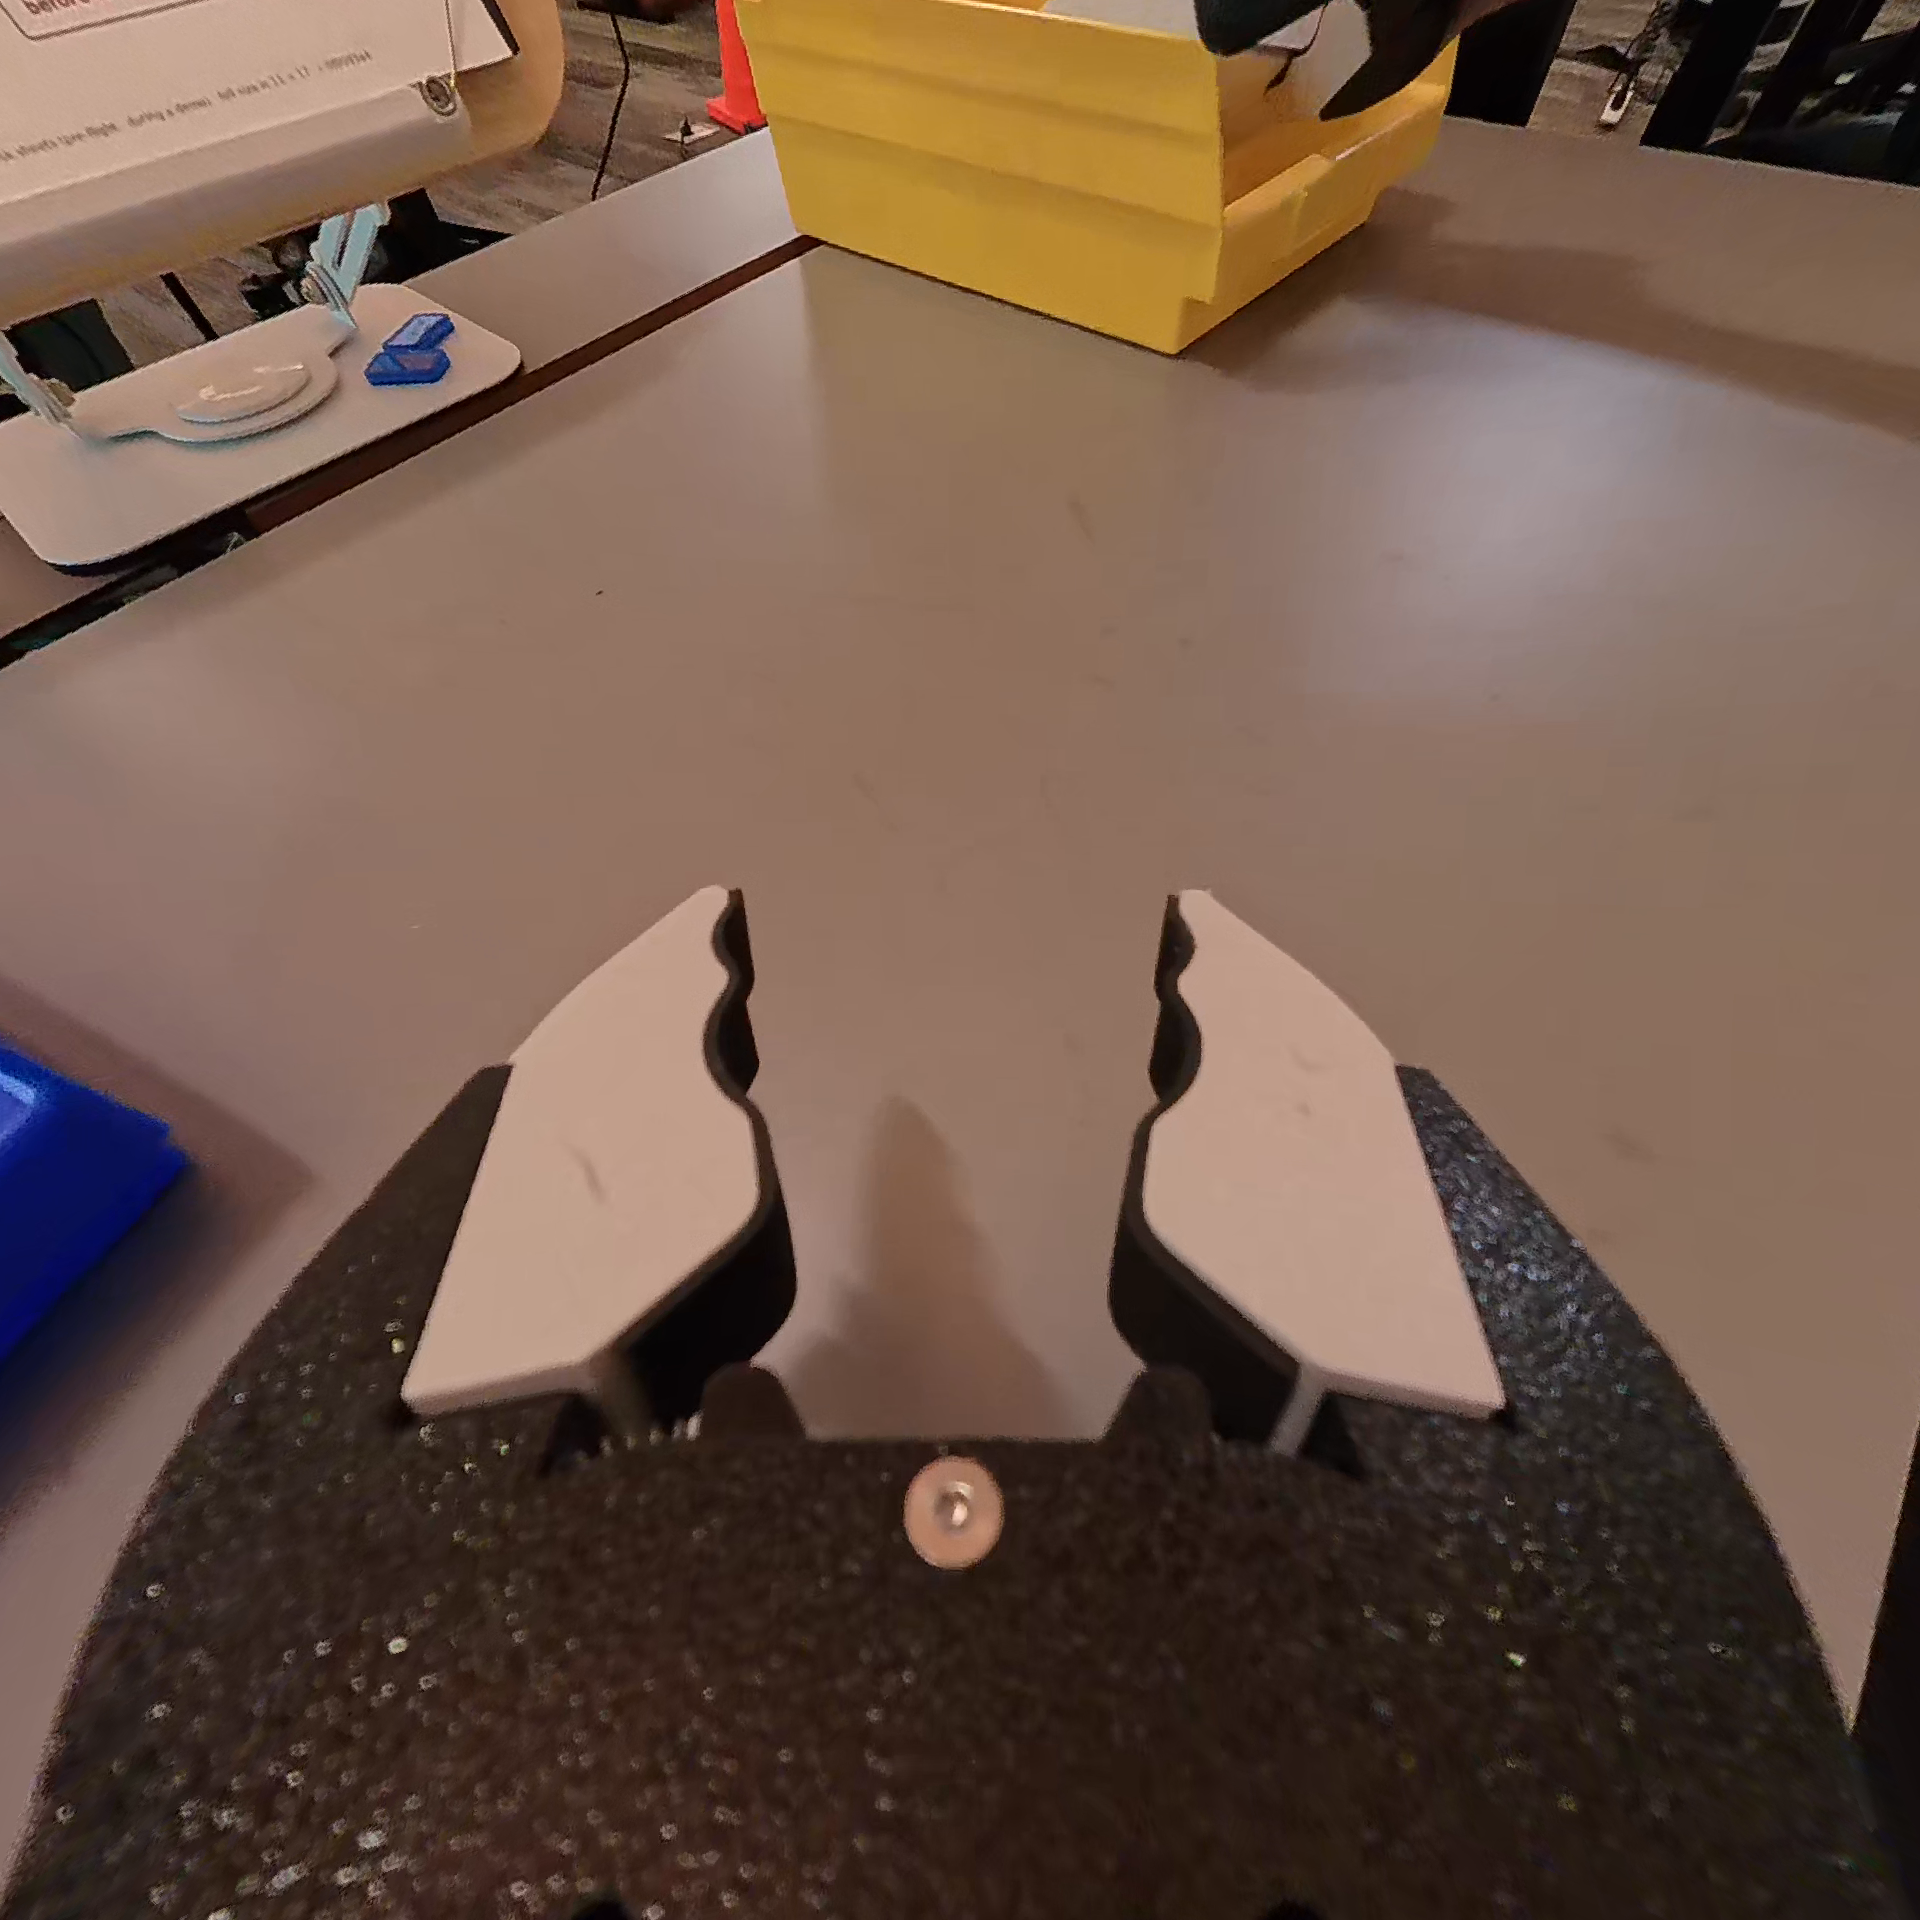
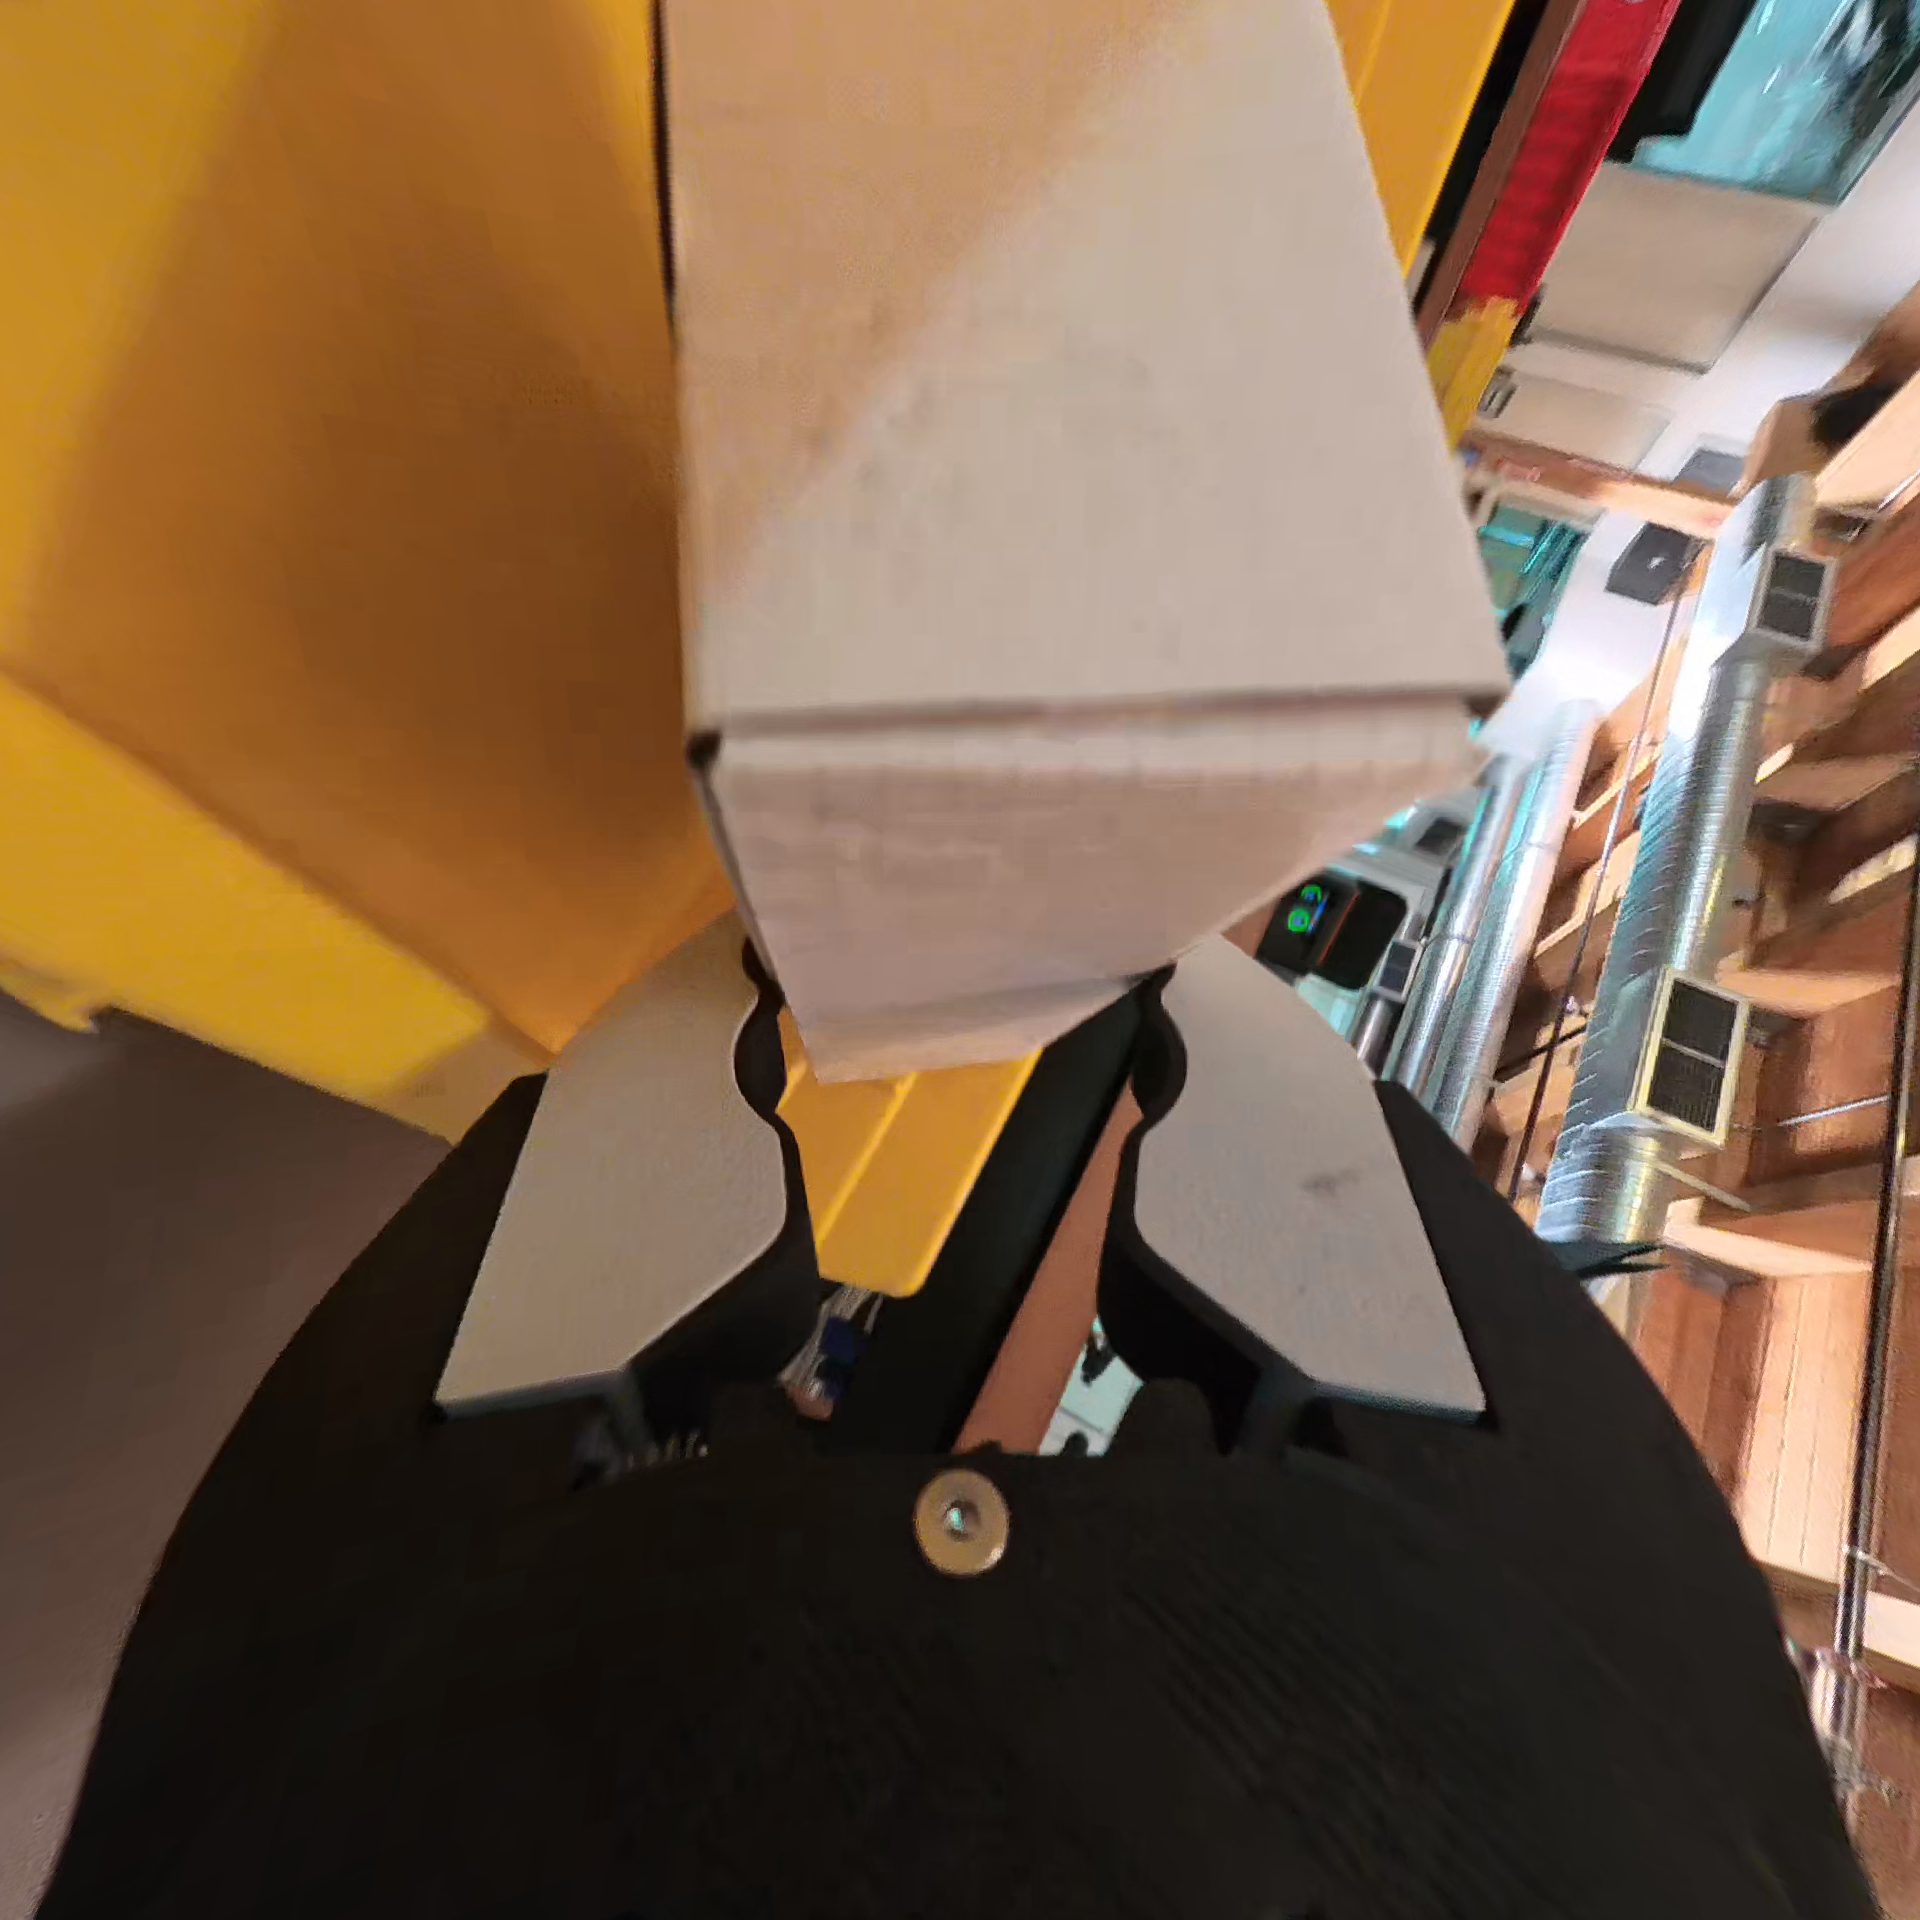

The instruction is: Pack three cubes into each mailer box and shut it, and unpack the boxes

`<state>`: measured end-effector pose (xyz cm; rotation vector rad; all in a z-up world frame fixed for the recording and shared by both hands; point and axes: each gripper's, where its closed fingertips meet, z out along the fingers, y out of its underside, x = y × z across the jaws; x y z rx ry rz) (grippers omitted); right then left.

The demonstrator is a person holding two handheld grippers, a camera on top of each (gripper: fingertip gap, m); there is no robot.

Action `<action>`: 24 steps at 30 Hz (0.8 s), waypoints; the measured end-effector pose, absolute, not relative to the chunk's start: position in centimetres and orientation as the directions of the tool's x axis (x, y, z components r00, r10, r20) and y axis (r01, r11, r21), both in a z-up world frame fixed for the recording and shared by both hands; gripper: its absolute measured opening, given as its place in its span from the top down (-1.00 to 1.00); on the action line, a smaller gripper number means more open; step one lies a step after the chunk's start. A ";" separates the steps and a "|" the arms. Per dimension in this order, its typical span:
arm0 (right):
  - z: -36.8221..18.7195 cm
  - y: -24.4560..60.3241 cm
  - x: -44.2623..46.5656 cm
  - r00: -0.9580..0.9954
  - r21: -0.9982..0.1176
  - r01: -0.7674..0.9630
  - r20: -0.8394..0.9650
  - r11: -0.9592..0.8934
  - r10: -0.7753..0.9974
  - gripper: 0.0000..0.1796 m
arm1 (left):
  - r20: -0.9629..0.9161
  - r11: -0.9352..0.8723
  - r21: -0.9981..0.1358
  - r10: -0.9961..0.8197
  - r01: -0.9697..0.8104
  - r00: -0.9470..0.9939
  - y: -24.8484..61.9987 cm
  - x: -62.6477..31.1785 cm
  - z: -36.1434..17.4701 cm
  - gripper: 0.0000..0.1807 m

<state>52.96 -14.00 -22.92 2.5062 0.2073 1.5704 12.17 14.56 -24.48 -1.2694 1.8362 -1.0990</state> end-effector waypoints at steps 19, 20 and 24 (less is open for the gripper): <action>-25.7 -11.1 50.9 0.783 -0.085 0.282 0.596 -0.955 0.178 0.19 | -0.021 0.185 -0.884 -0.933 -0.430 -0.360 13.6 12.2 -25.2 0.19; -25.4 -11.5 51.0 0.784 -0.092 0.270 0.600 -0.958 0.163 0.15 | -0.020 0.184 -0.884 -0.933 -0.430 -0.359 13.6 12.2 -25.2 0.19; -25.0 -12.7 52.4 0.745 -0.133 0.158 0.666 -0.978 0.030 0.10 | -0.009 0.178 -0.885 -0.930 -0.430 -0.367 13.3 12.3 -25.2 0.19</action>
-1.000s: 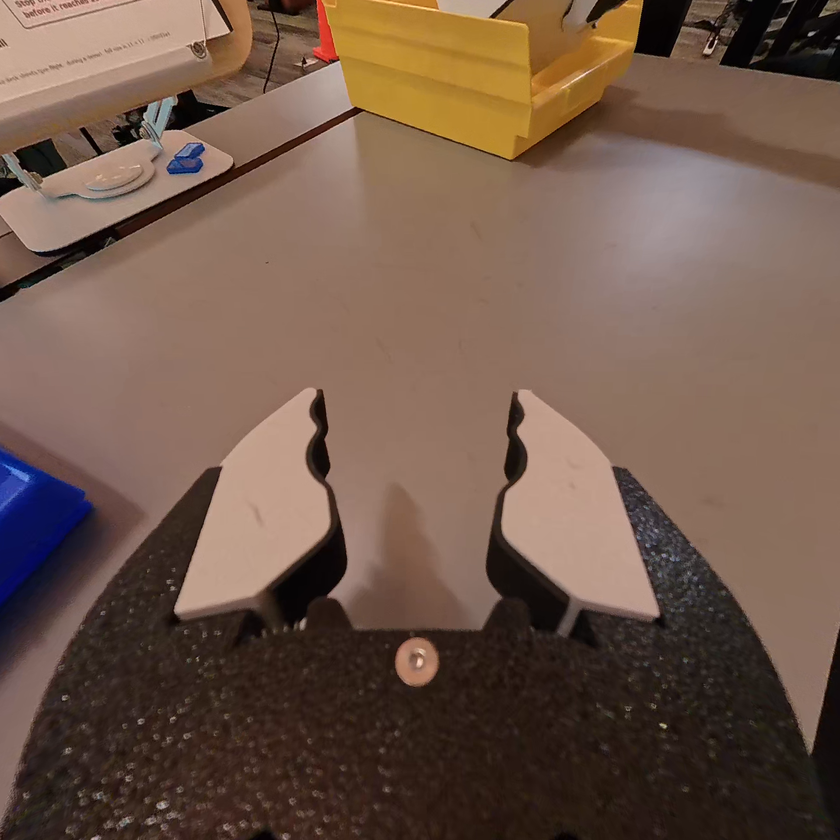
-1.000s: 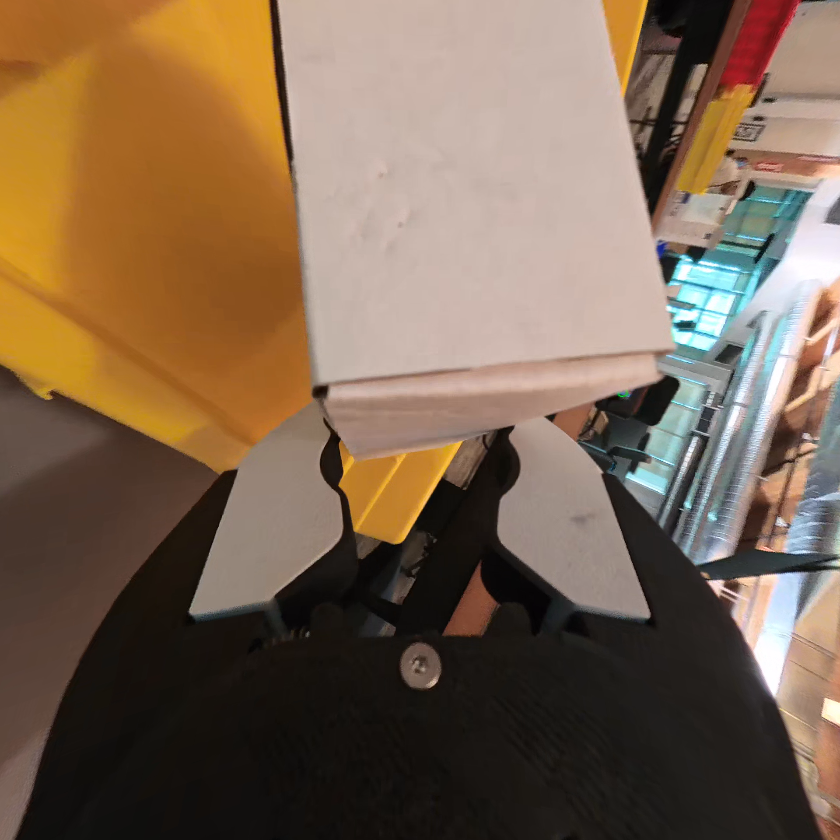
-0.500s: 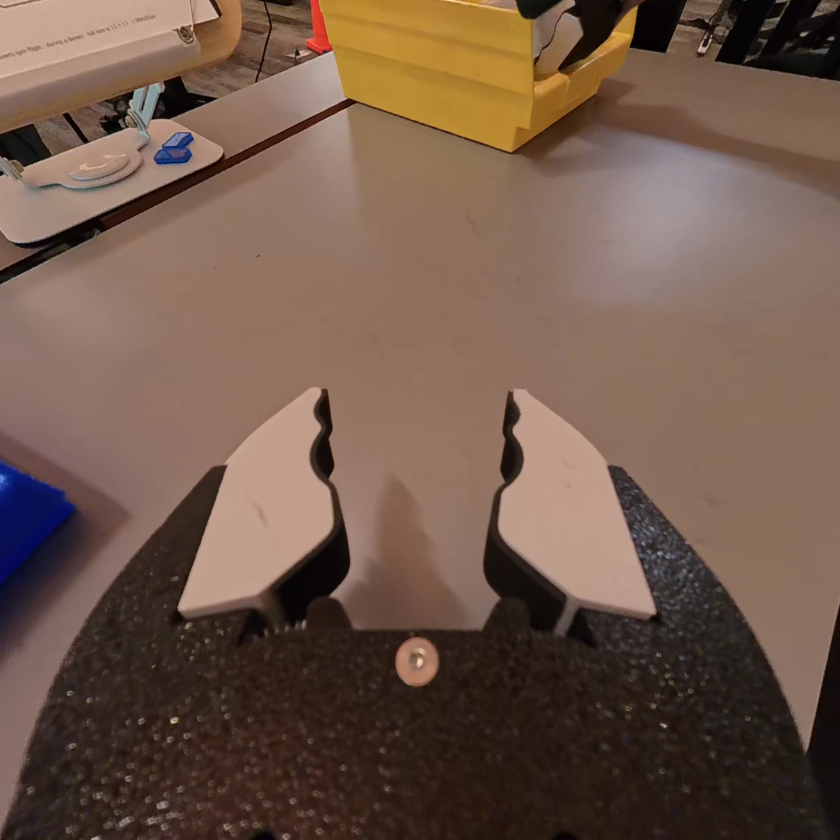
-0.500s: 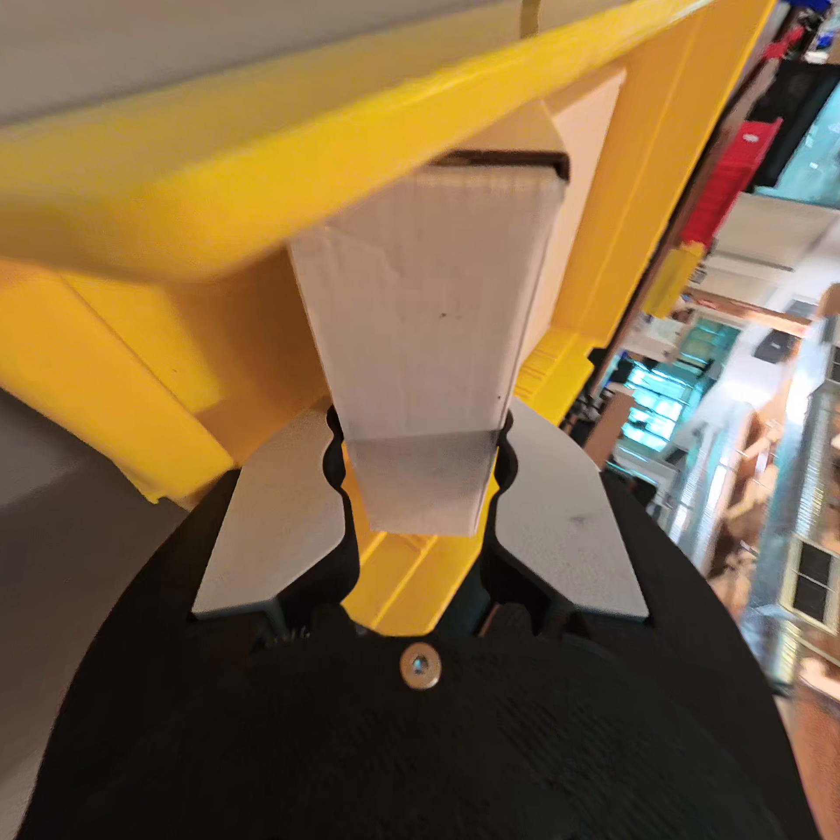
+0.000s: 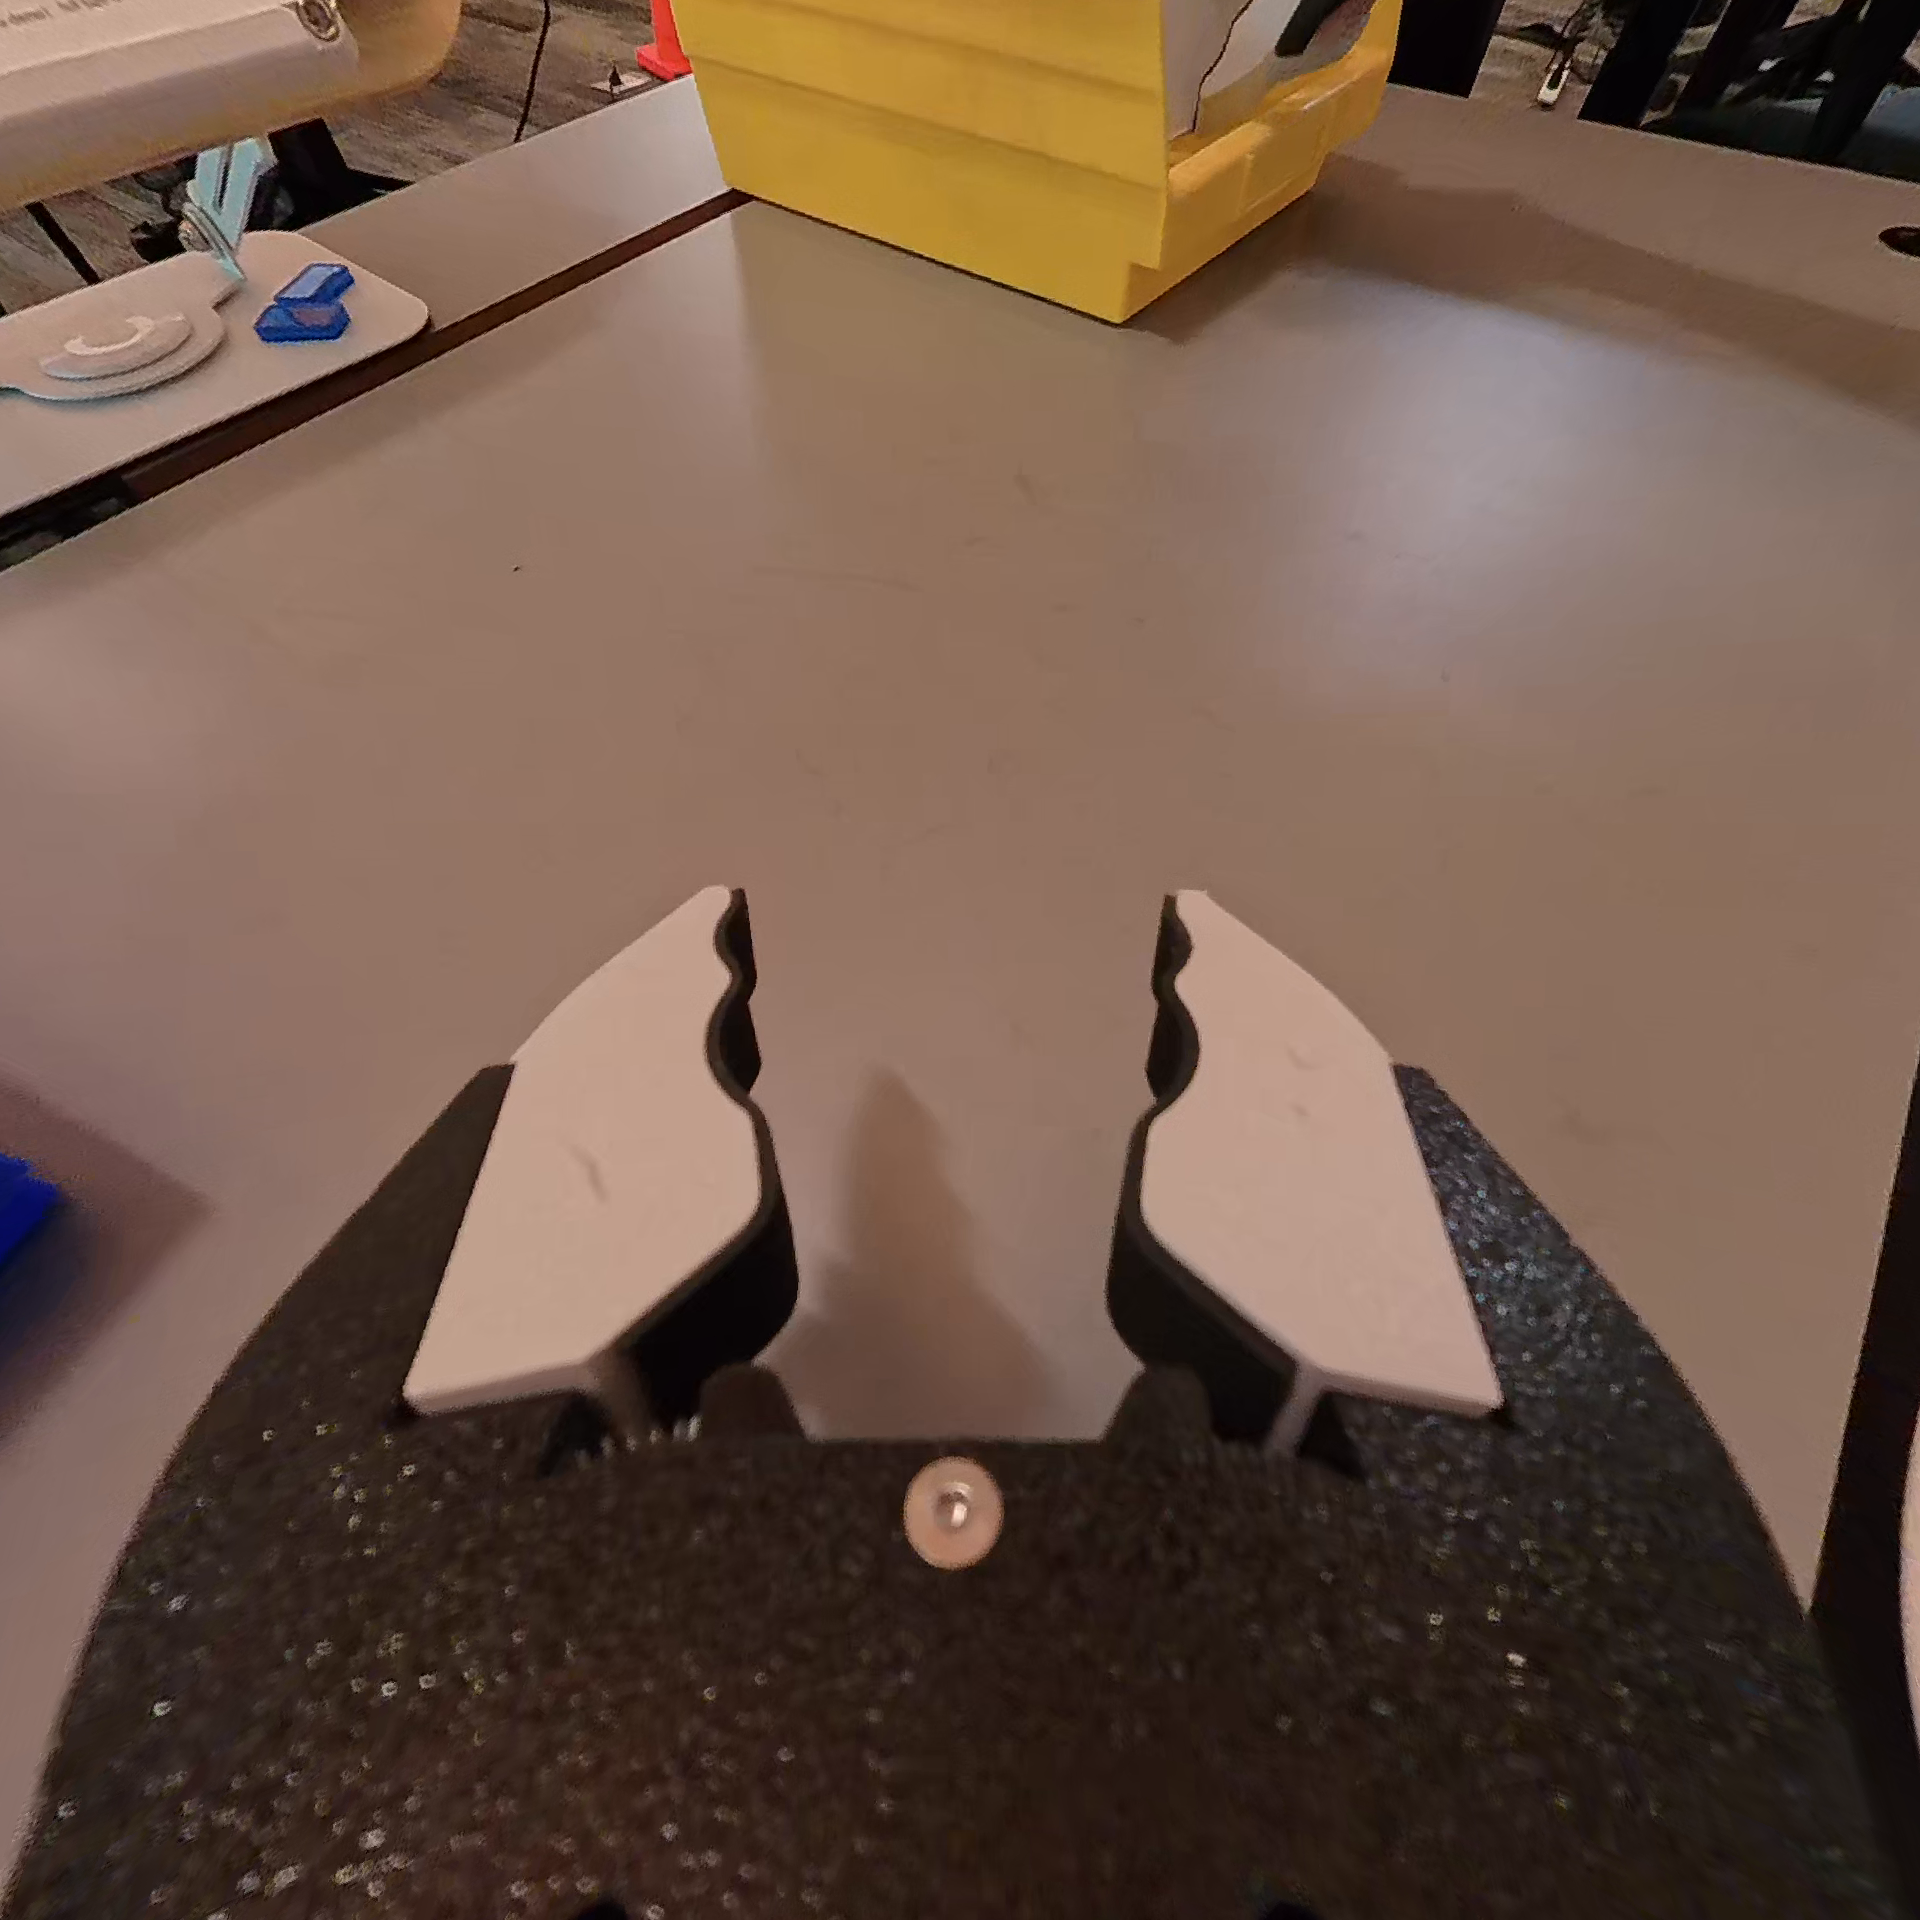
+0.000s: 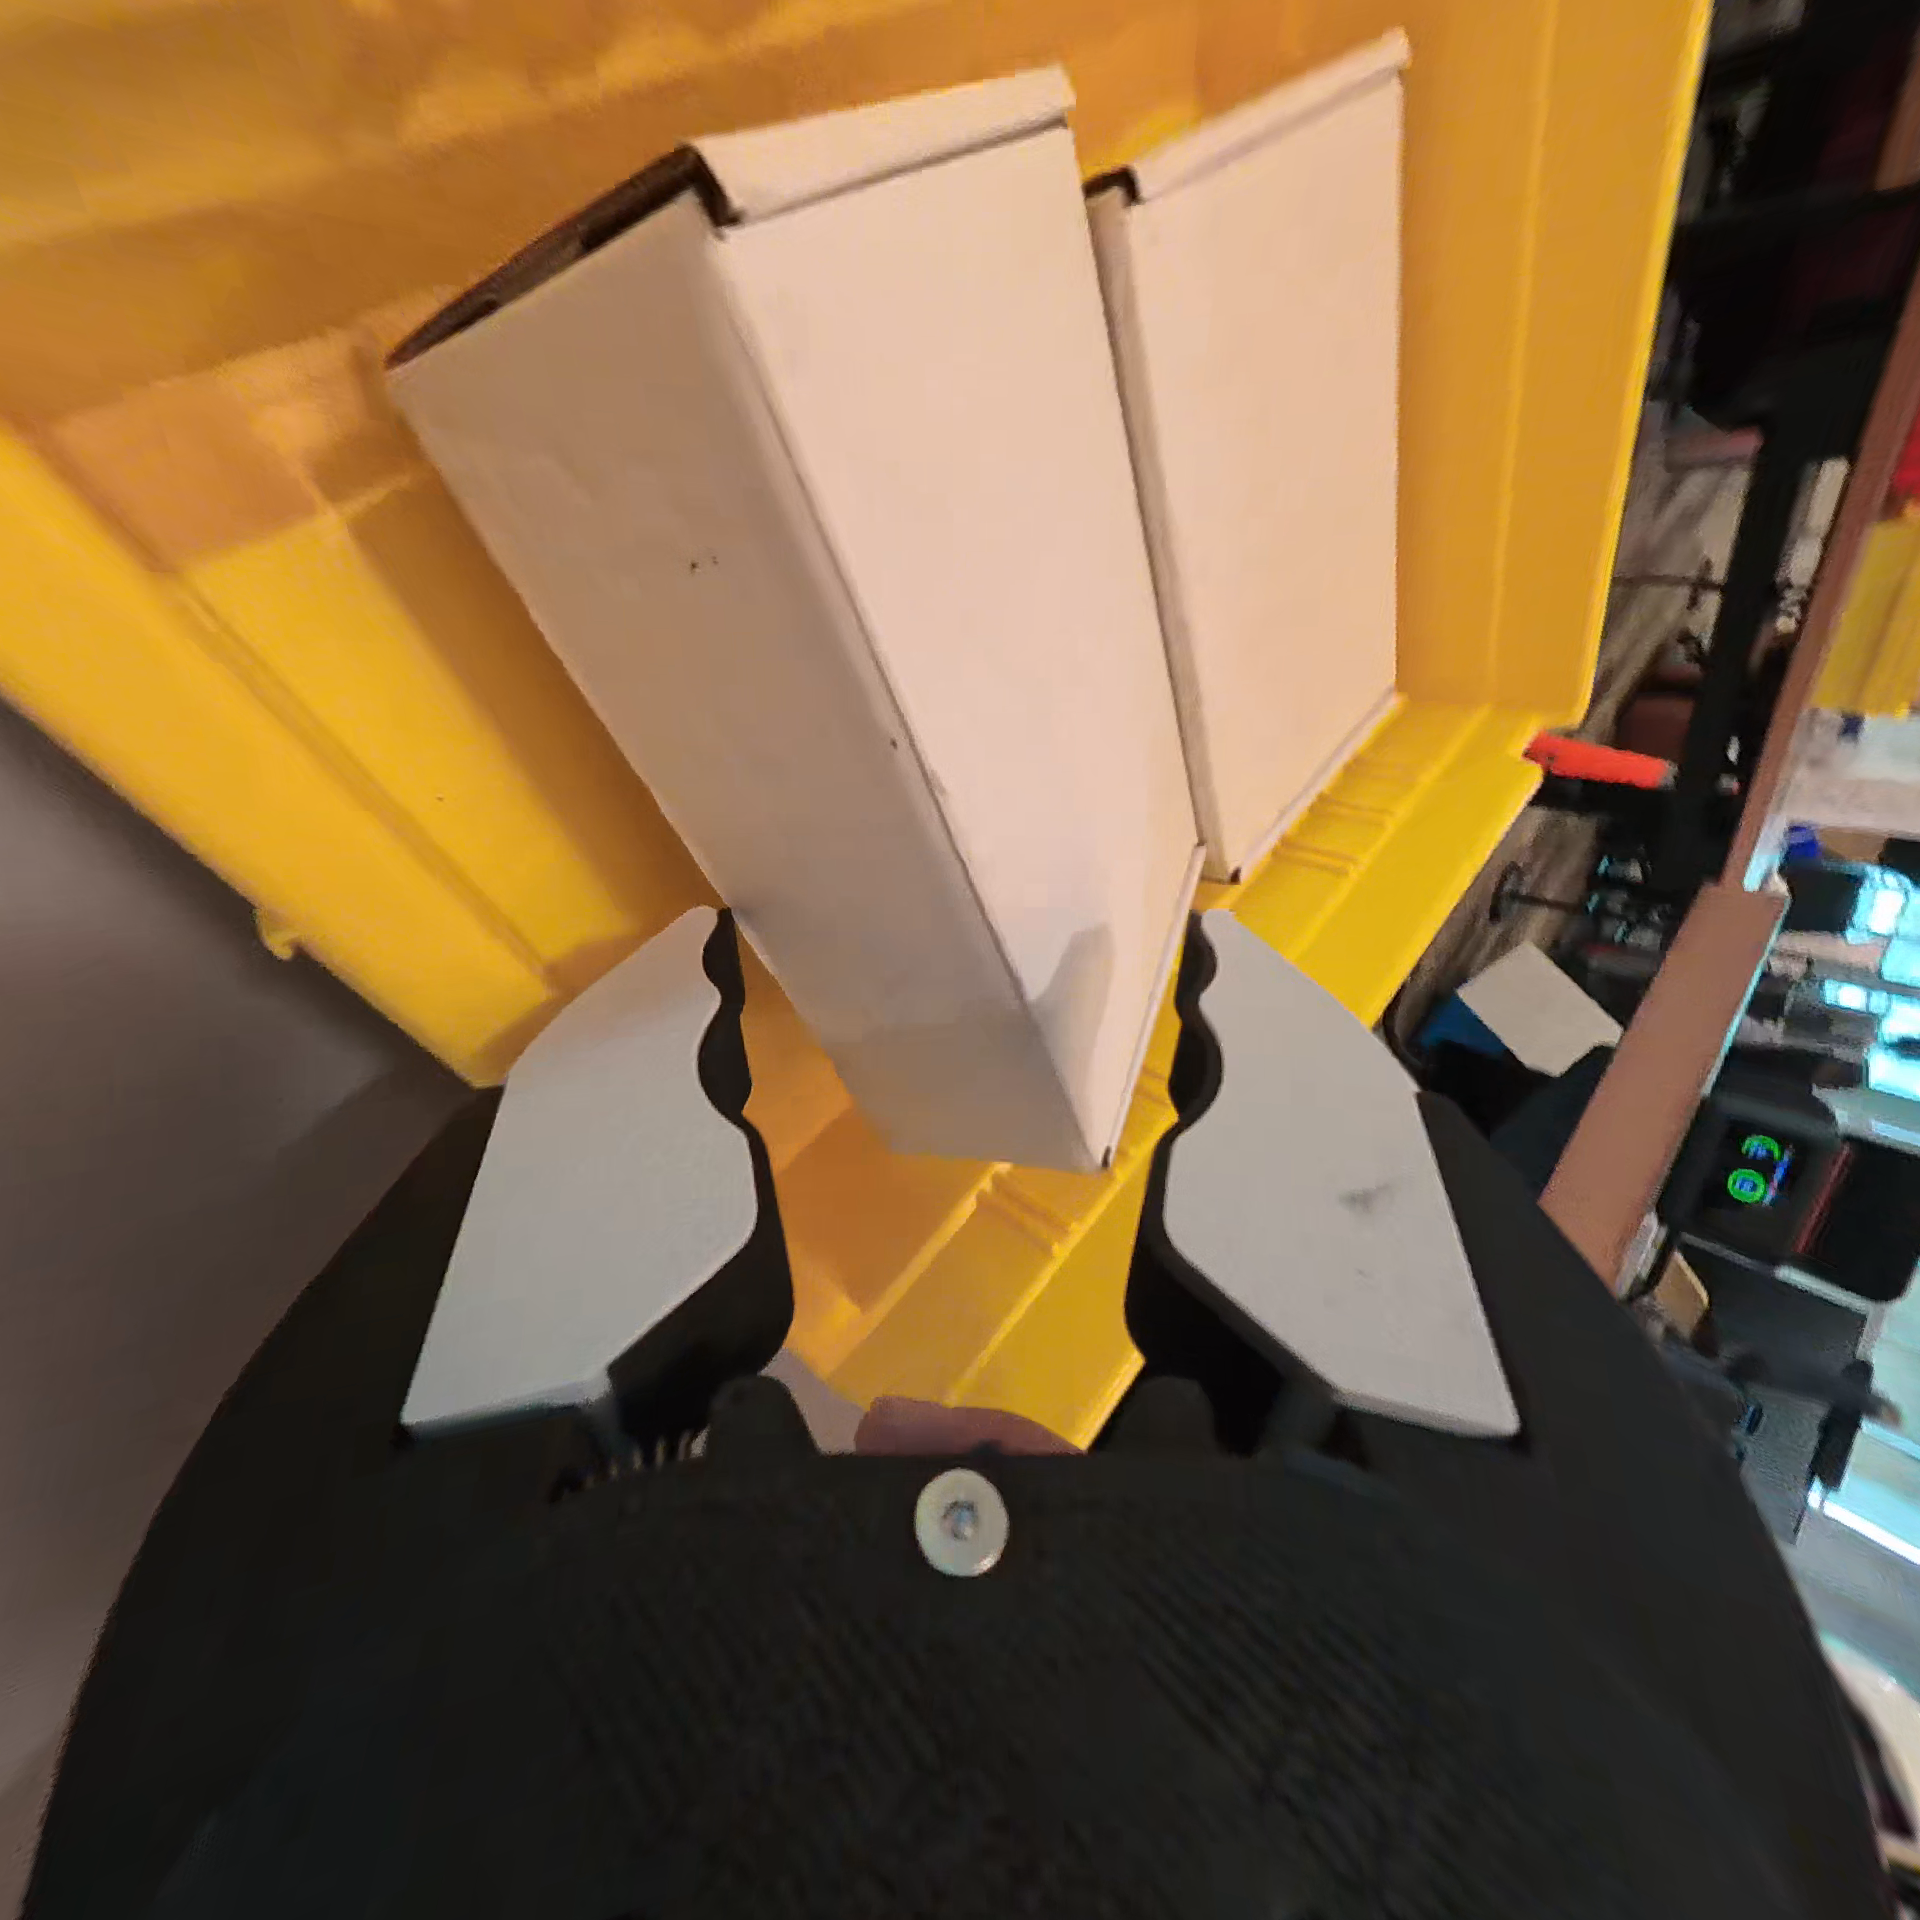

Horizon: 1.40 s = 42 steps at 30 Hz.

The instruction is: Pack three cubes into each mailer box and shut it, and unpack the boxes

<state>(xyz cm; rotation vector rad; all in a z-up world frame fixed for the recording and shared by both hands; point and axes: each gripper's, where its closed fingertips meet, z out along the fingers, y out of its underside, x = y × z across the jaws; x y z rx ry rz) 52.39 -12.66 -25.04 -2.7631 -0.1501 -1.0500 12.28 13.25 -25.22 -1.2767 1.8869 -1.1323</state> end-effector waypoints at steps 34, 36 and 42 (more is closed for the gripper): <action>-19.2 -19.8 42.0 0.575 -0.915 -0.245 0.130 -0.321 -0.808 0.04 | 0.258 -0.086 -0.745 -0.951 -0.661 -0.168 2.3 36.7 -16.5 0.18; -19.5 -19.4 41.9 0.585 -0.908 -0.237 0.151 -0.347 -0.797 0.05 | 0.295 -0.117 -0.690 -0.947 -0.714 -0.130 1.3 39.9 -16.4 0.18; -20.2 -19.2 42.1 0.588 -0.889 -0.236 0.190 -0.391 -0.786 0.05 | 0.159 -0.132 -0.516 -0.986 -0.846 0.057 1.5 47.3 -20.0 0.19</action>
